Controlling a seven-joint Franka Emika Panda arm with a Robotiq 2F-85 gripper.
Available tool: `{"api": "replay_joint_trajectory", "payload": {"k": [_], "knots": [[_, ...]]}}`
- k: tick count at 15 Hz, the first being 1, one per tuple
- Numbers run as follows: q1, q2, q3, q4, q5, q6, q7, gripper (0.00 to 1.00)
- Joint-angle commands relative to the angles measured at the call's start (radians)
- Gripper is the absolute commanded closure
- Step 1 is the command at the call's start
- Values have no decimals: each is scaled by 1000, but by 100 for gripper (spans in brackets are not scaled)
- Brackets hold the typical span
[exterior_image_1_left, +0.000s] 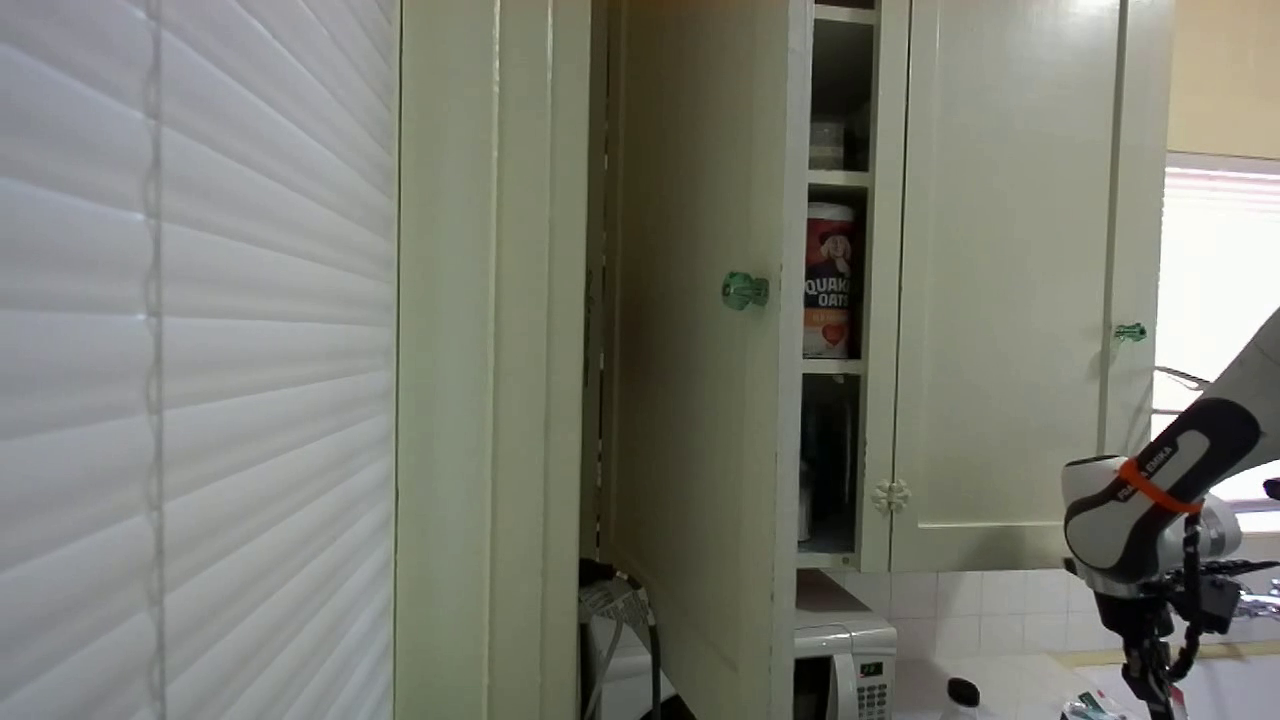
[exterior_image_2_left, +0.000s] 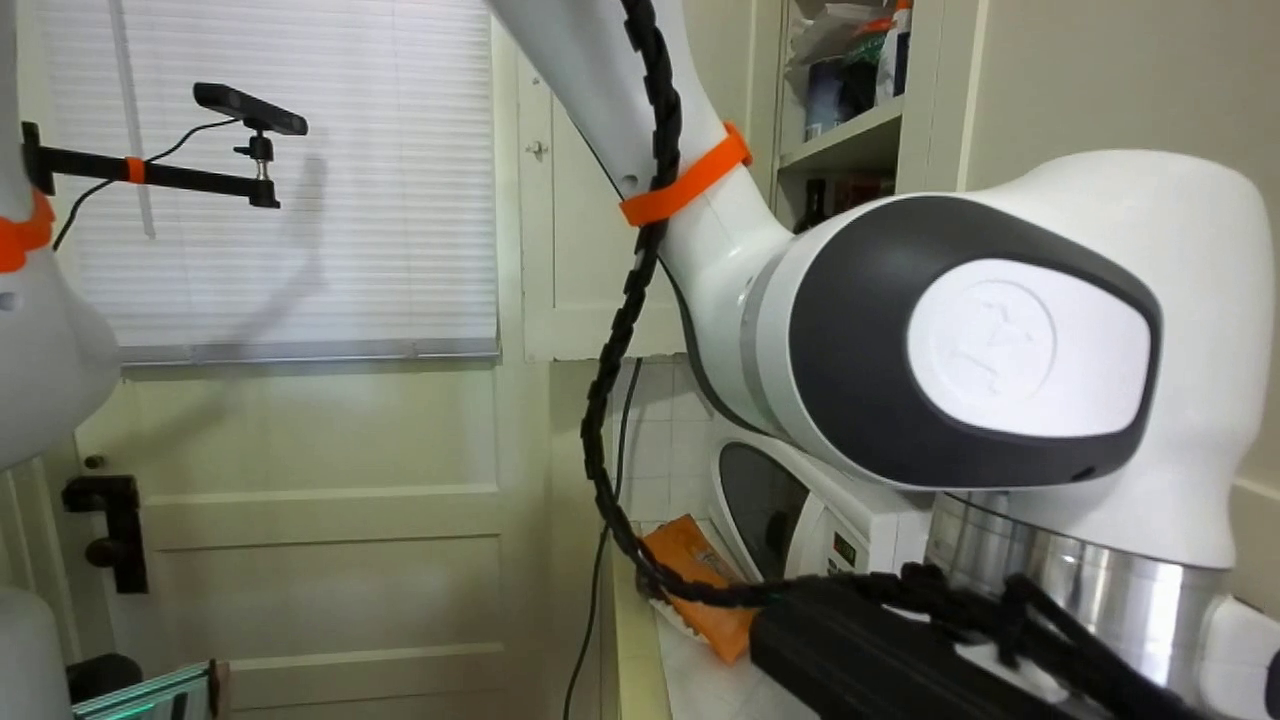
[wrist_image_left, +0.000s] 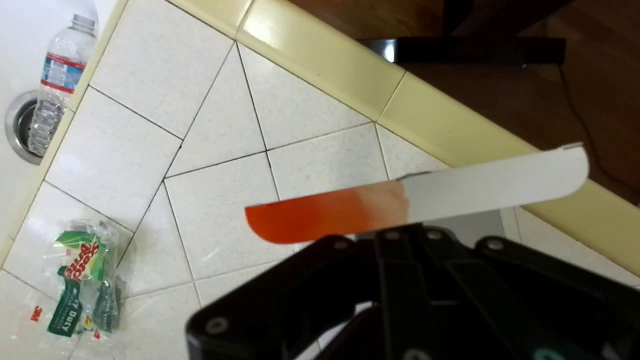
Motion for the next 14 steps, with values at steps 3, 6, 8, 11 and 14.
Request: {"api": "replay_joint_trajectory", "payload": {"k": [3,6,8,11,14], "knots": [[-22,11,-2,3,1,-73,19,100],[-32,27,-1,5,10,-86,17,100],[-39,39,0,5,21,-81,17,100],[-49,60,5,-2,49,-42,13,100],[-58,83,11,-6,93,-11,5,100]]}}
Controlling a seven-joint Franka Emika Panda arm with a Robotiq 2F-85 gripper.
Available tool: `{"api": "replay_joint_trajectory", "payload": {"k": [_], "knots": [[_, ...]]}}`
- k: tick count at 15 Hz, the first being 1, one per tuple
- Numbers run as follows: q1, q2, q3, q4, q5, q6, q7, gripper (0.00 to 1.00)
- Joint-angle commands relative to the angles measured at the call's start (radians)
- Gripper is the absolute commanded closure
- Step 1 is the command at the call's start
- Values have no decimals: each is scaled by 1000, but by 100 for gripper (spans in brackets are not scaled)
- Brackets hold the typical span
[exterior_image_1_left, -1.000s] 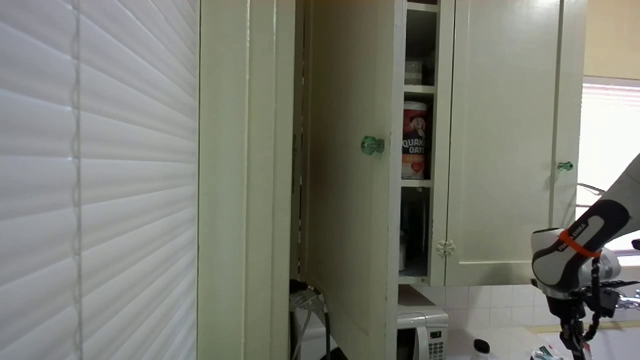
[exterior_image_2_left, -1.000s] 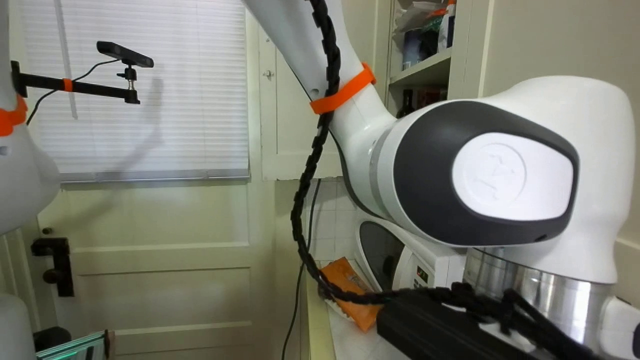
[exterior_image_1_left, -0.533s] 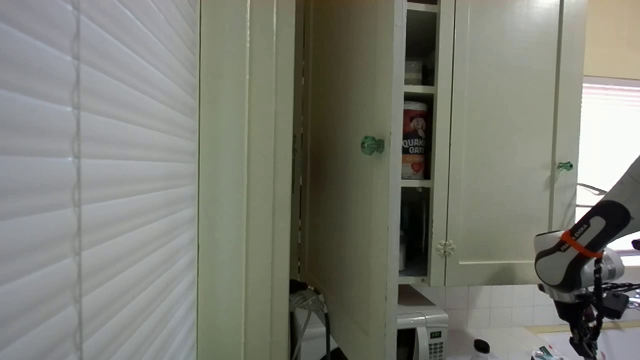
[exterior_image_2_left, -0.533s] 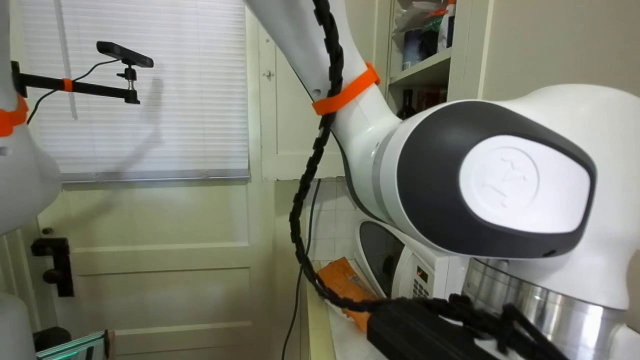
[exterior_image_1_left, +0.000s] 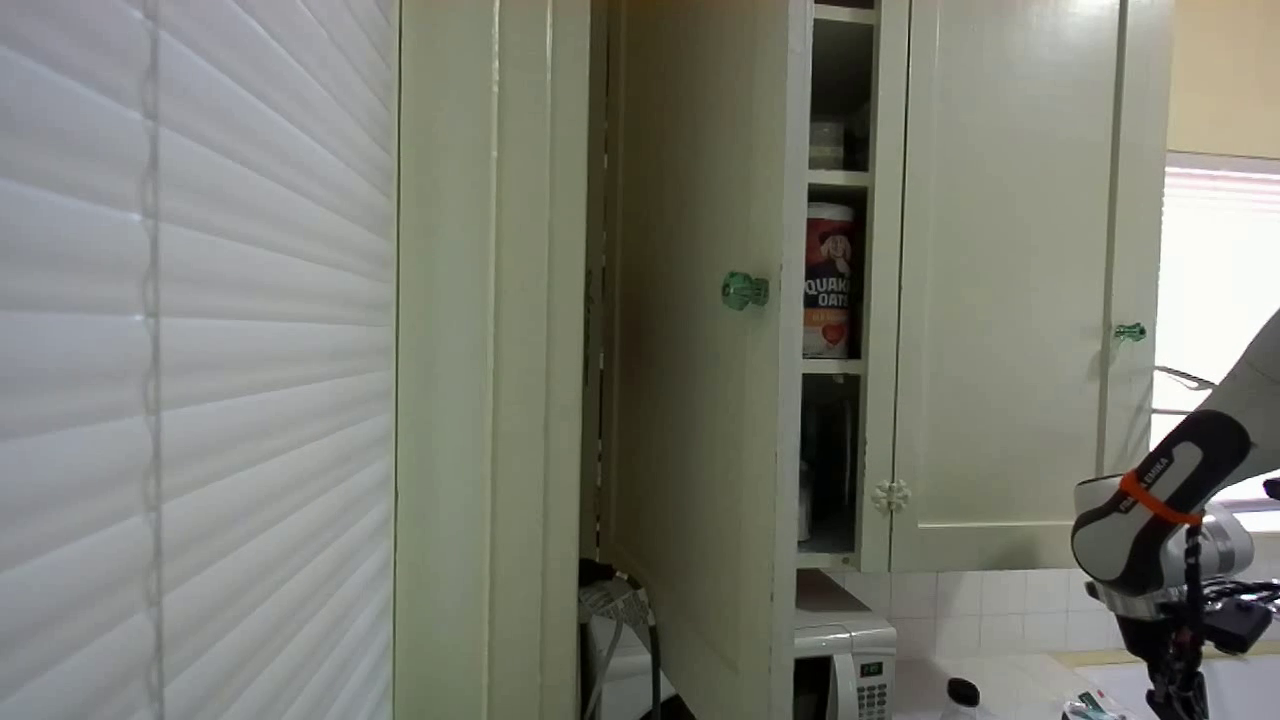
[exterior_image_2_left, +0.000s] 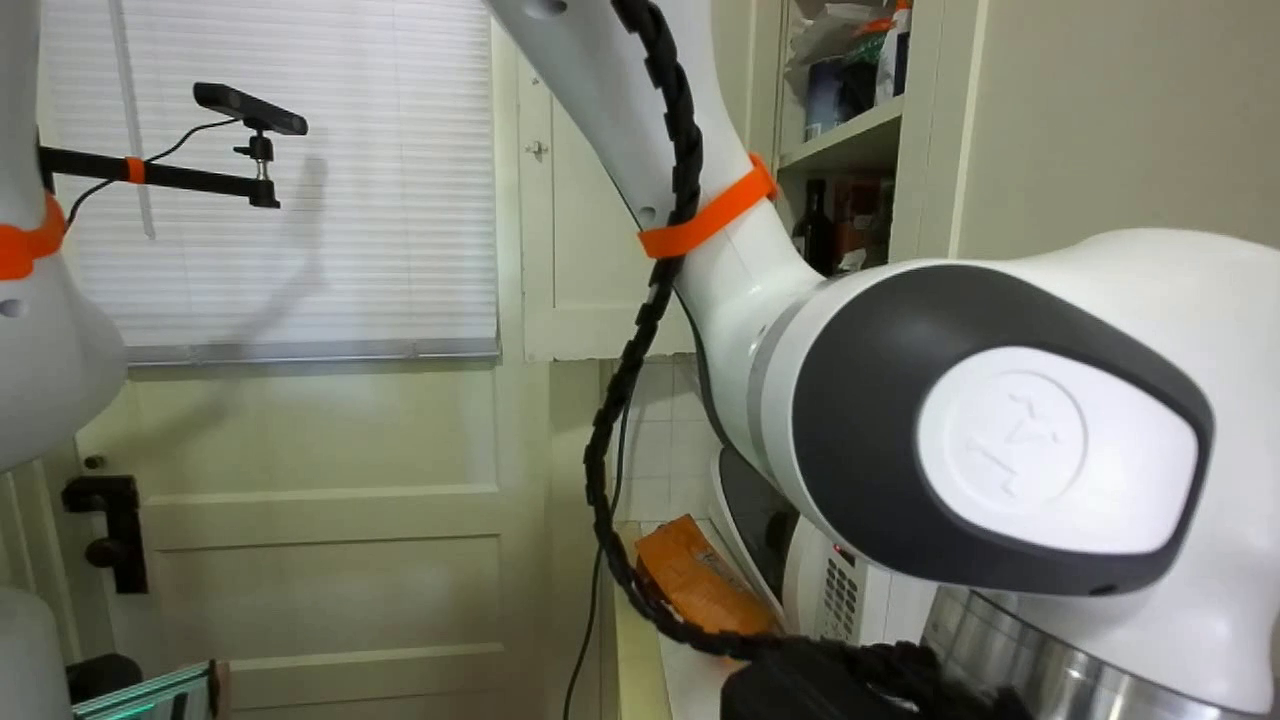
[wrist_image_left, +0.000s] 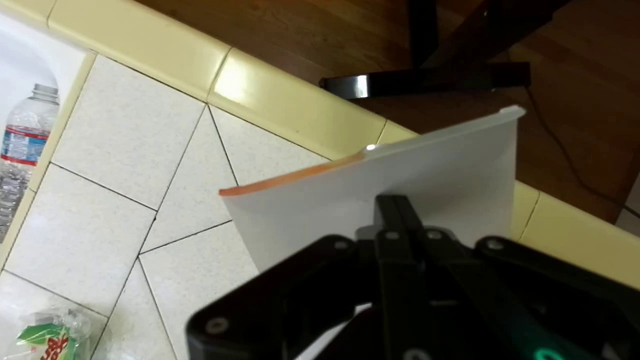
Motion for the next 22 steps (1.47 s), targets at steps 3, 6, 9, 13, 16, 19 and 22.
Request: {"api": "replay_joint_trajectory", "payload": {"k": [3,6,9,13,16,19,22], "knots": [[-35,57,25,-16,122,99,-25,100],[-51,82,41,-25,180,159,-40,100],[-73,103,59,-29,236,213,-60,100],[-99,127,84,-33,289,271,-85,100],[-109,136,95,-34,307,292,-91,100],[-113,146,100,-32,309,294,-88,100],[-113,144,103,-28,307,291,-83,100]]}}
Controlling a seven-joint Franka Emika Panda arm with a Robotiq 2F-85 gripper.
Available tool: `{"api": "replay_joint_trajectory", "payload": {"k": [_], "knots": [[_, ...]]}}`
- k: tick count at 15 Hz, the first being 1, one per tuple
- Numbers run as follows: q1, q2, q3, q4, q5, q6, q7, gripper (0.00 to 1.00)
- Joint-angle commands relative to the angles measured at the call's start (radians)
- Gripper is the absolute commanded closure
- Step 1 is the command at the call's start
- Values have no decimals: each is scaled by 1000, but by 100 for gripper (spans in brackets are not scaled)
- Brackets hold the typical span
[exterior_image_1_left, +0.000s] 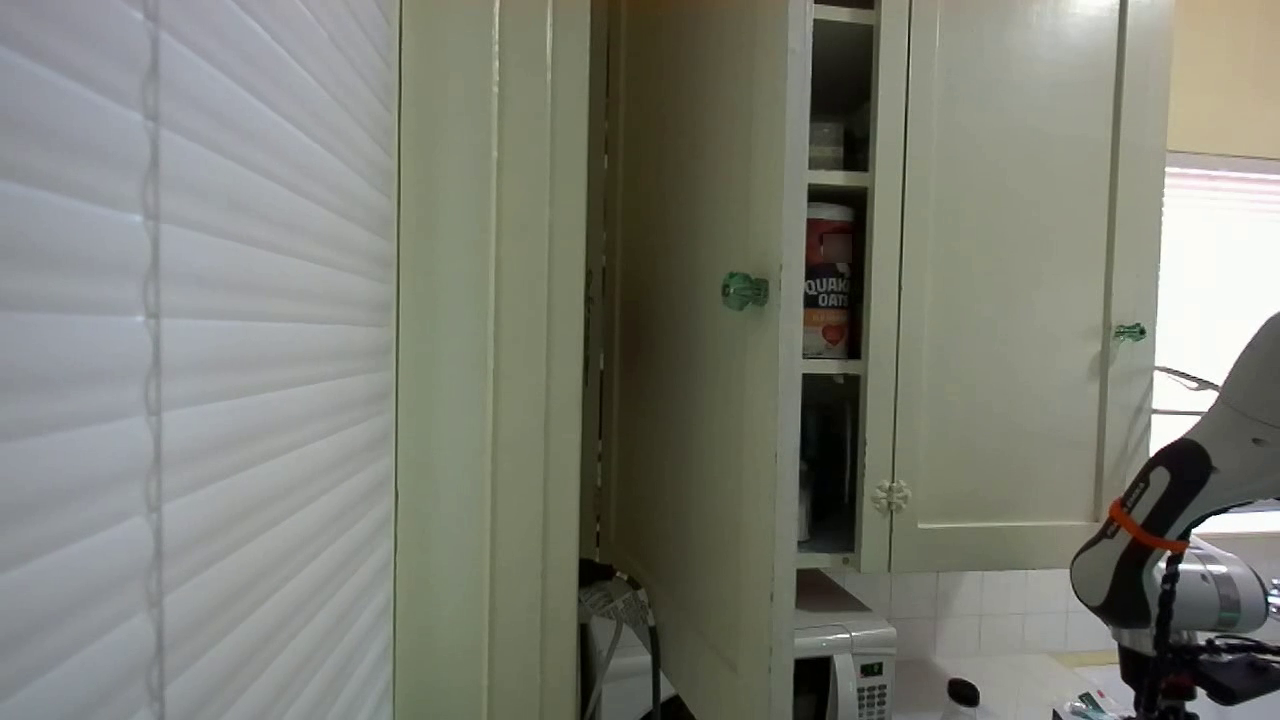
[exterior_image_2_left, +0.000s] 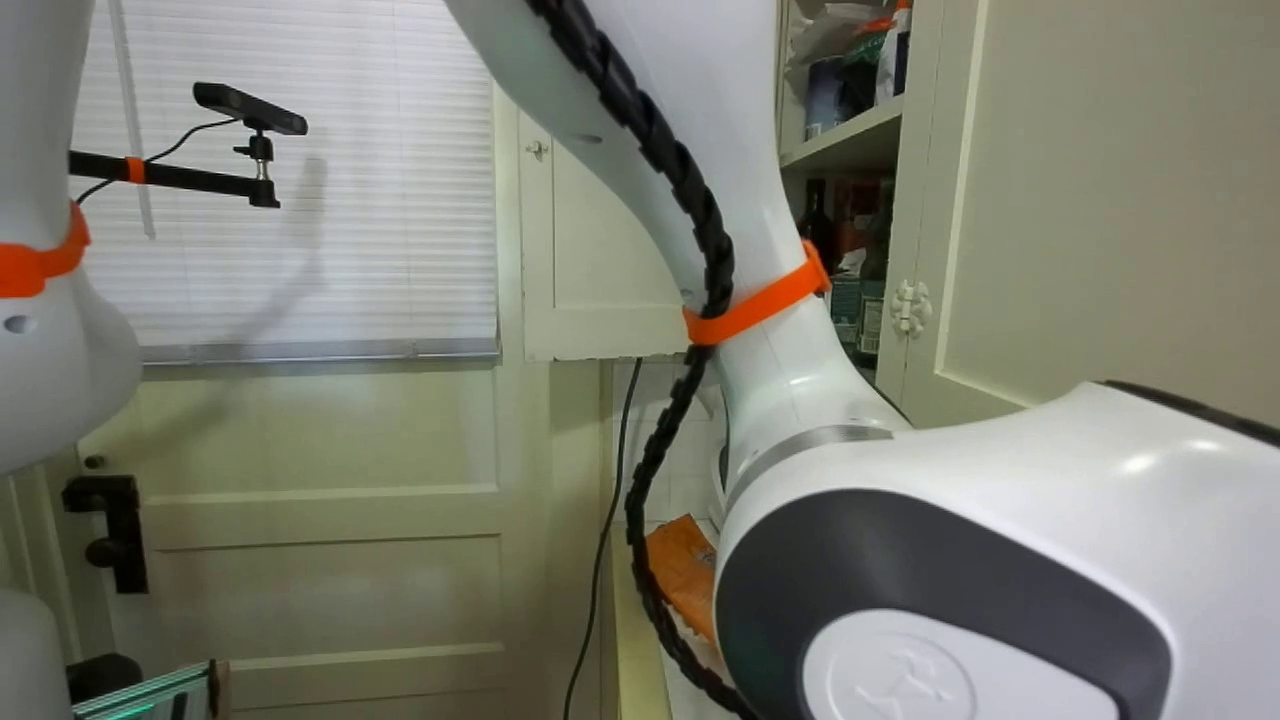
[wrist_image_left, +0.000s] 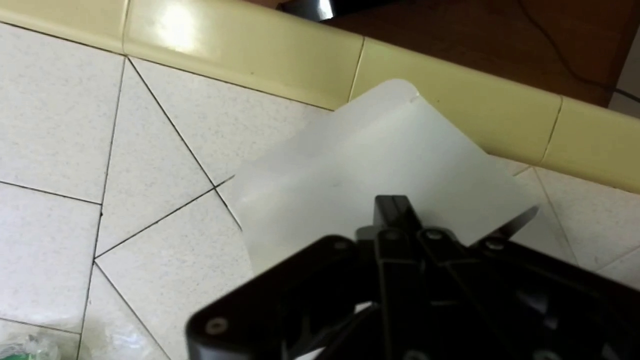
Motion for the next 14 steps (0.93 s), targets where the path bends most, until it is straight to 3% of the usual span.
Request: {"api": "replay_joint_trajectory", "payload": {"k": [1,9,14], "knots": [[-12,18,19,3,28,45,-9,100],[8,-72,37,0,117,72,67,100],[19,-58,43,5,131,106,111,100]]}}
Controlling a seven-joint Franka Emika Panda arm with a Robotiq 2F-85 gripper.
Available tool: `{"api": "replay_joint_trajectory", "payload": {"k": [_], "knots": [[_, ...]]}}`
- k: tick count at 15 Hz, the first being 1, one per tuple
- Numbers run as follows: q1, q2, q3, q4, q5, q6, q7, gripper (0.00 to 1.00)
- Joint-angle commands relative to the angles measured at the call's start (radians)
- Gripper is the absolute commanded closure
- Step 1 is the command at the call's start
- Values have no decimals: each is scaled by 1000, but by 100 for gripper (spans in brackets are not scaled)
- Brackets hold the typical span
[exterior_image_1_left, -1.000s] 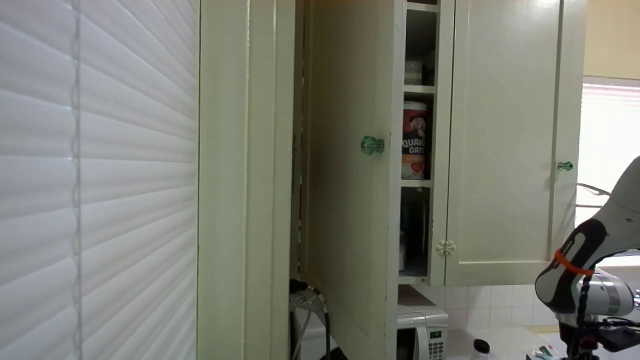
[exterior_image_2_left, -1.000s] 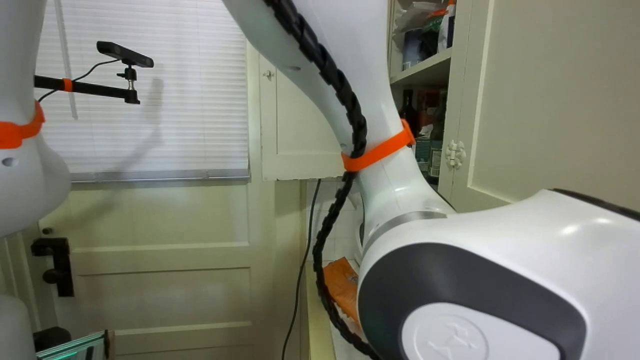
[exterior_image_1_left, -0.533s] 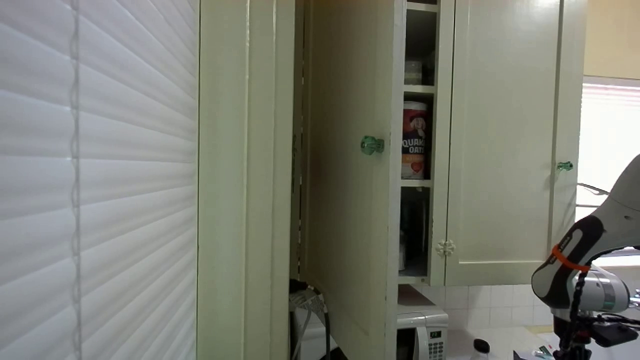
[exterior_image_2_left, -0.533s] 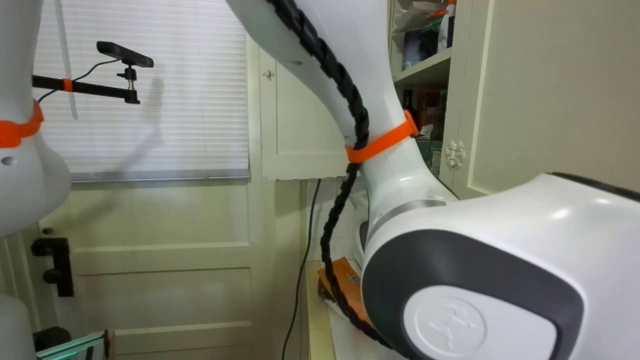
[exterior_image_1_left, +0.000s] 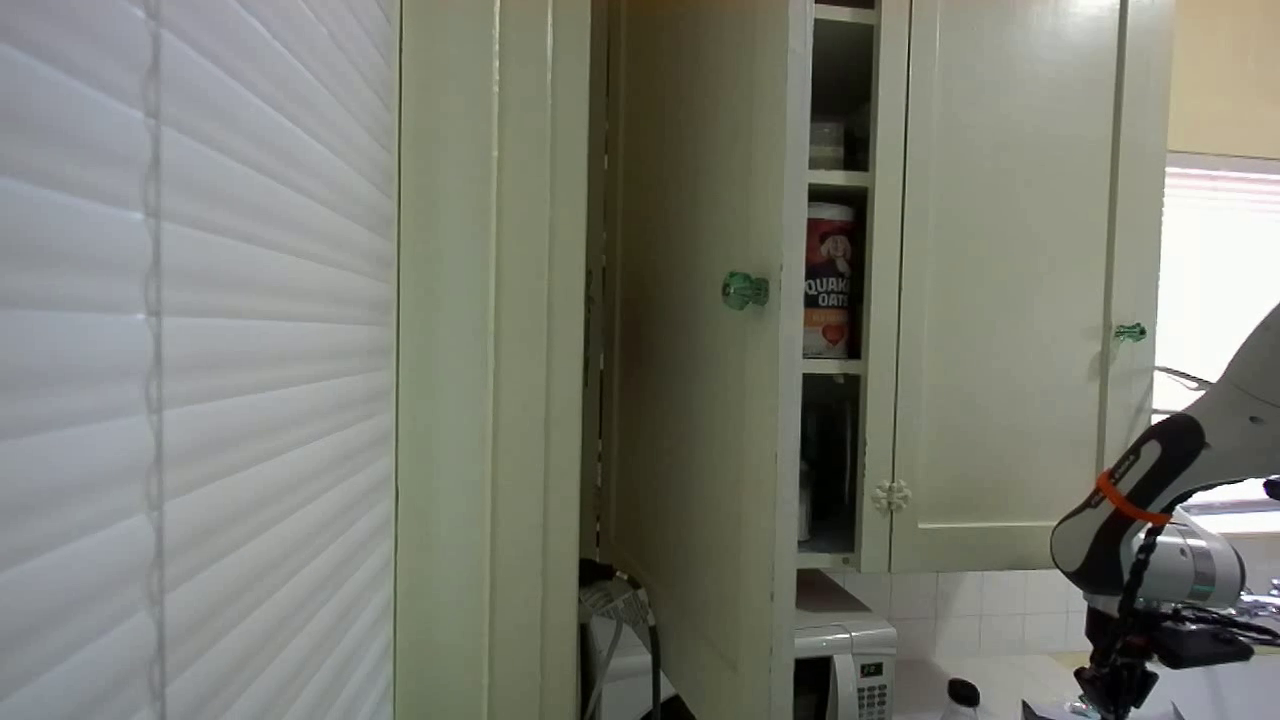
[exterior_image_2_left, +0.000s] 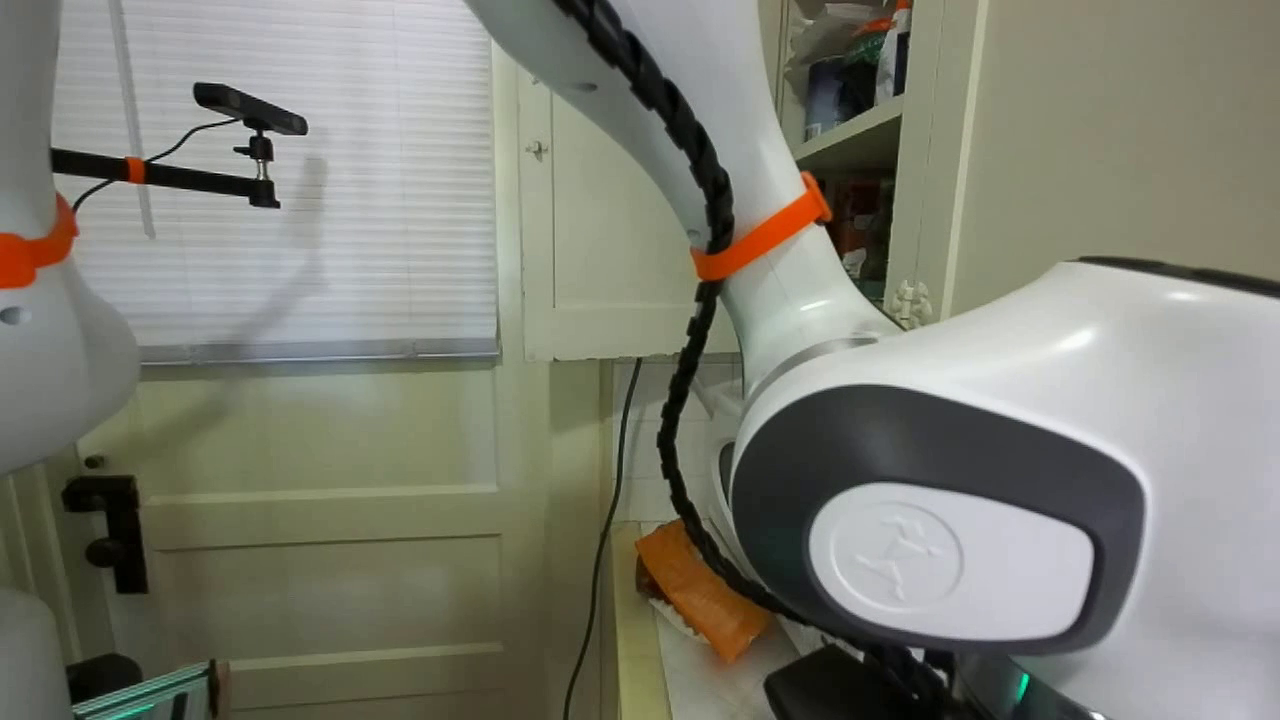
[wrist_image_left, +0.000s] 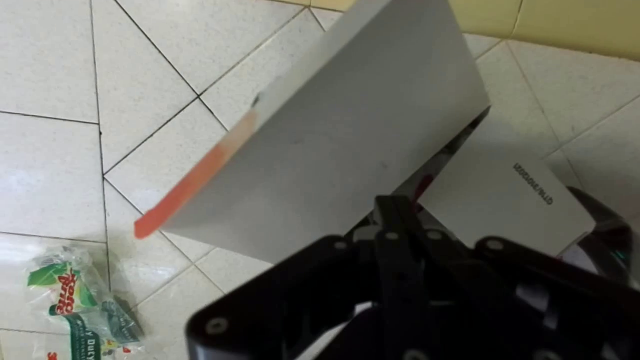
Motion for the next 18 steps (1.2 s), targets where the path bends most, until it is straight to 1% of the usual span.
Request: {"api": "replay_joint_trajectory", "payload": {"k": [1,6,8,13,15,16,18], "knots": [[6,10,9,-10,45,38,21,100],[7,56,22,-3,67,59,37,100],[7,75,26,-5,66,92,53,100],[2,72,36,-15,77,166,74,100],[-8,83,53,-16,88,196,69,100],[-22,86,76,-19,111,216,49,100],[-28,102,91,-16,114,232,58,100]]}}
